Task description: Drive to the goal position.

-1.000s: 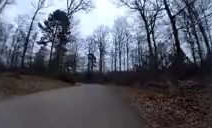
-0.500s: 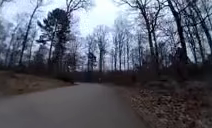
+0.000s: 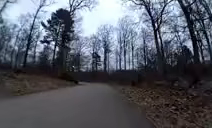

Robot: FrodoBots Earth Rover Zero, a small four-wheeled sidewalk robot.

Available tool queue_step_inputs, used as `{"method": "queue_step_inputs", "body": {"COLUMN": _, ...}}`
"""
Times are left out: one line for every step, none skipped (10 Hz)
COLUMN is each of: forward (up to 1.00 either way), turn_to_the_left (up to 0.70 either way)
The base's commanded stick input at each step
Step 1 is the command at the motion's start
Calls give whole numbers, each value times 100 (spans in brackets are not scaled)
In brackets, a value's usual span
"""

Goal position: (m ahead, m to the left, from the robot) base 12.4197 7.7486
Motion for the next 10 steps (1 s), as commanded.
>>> {"method": "queue_step_inputs", "body": {"forward": 100, "turn_to_the_left": 0}}
{"method": "queue_step_inputs", "body": {"forward": 100, "turn_to_the_left": 0}}
{"method": "queue_step_inputs", "body": {"forward": 100, "turn_to_the_left": 0}}
{"method": "queue_step_inputs", "body": {"forward": 100, "turn_to_the_left": 0}}
{"method": "queue_step_inputs", "body": {"forward": 100, "turn_to_the_left": 0}}
{"method": "queue_step_inputs", "body": {"forward": 100, "turn_to_the_left": 0}}
{"method": "queue_step_inputs", "body": {"forward": 100, "turn_to_the_left": 0}}
{"method": "queue_step_inputs", "body": {"forward": 100, "turn_to_the_left": 0}}
{"method": "queue_step_inputs", "body": {"forward": 100, "turn_to_the_left": 0}}
{"method": "queue_step_inputs", "body": {"forward": 100, "turn_to_the_left": 0}}
